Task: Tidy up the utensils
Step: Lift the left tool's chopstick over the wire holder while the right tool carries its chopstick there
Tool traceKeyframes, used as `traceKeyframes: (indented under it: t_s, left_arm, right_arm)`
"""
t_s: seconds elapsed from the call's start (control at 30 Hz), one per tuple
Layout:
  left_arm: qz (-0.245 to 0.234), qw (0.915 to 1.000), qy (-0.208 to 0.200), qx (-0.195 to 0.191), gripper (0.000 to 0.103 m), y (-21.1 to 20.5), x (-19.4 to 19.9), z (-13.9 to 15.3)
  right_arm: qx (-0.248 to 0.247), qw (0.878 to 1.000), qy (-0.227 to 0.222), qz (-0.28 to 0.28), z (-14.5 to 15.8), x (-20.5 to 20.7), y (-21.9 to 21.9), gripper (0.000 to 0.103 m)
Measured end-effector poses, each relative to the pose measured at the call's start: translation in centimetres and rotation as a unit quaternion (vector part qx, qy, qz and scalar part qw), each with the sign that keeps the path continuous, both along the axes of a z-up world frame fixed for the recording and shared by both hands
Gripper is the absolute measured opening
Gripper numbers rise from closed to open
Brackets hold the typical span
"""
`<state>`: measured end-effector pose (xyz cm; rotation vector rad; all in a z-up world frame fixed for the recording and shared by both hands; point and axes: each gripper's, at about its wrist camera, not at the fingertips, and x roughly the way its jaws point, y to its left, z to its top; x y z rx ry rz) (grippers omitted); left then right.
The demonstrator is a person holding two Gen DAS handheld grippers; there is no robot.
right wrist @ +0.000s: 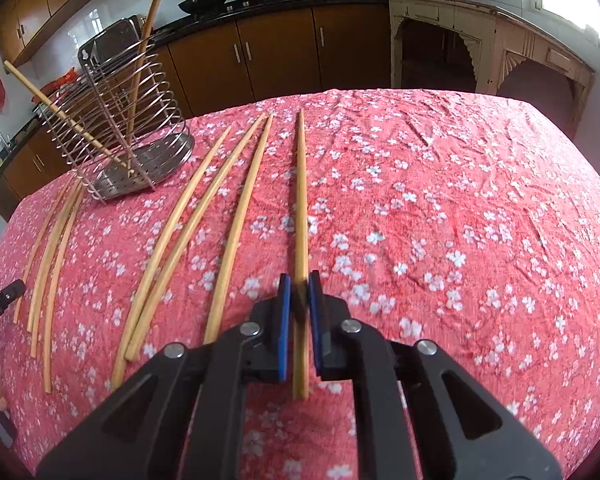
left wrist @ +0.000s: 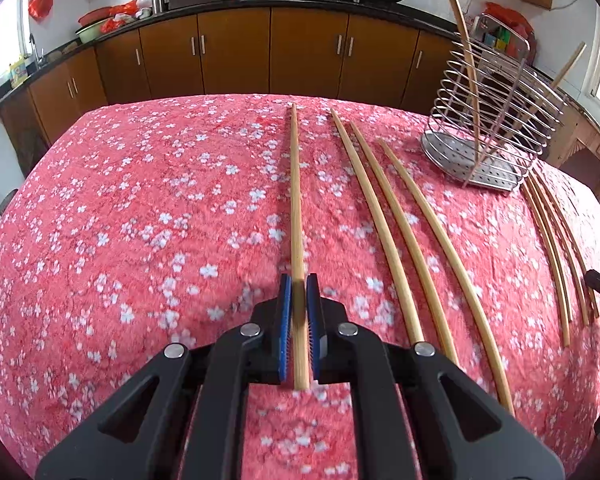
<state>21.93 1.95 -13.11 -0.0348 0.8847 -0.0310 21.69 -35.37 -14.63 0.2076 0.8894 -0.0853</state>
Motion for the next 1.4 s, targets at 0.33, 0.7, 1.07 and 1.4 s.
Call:
traceKeyframes:
  t_s: [0.33, 0.7, 1.07, 1.4]
  left_arm:
    - [-0.007, 0.9999, -0.004, -0.009, 0.007, 0.4, -1.6, 0.5]
    - [-0.023, 0.9877, -0.148, -0.044, 0.007, 3.1, -5.3, 9.8]
    - [0.005, 0.9719, -0.222, -0.079, 0.007, 4.2, -5.5, 15.4]
    - [0.014, 0.9677, -0.236, -0.086, 0.007, 4.3, -5.2, 17.0]
  right_arm:
    - [-0.002, 1.0, -0.007, -0.002, 0.8, -2.2, -0.6, 0.008]
    - [-0.053, 0.987, -0.149, -0.013, 9.7, -6.6, -2.1, 0.008]
    - [-0.023, 0.968, -0.251, -0.014, 16.2, -7.1, -2.9, 0.008]
    - [-0.017, 0.963, -0.268, -0.009, 17.4, -6.7, -3.0, 0.008]
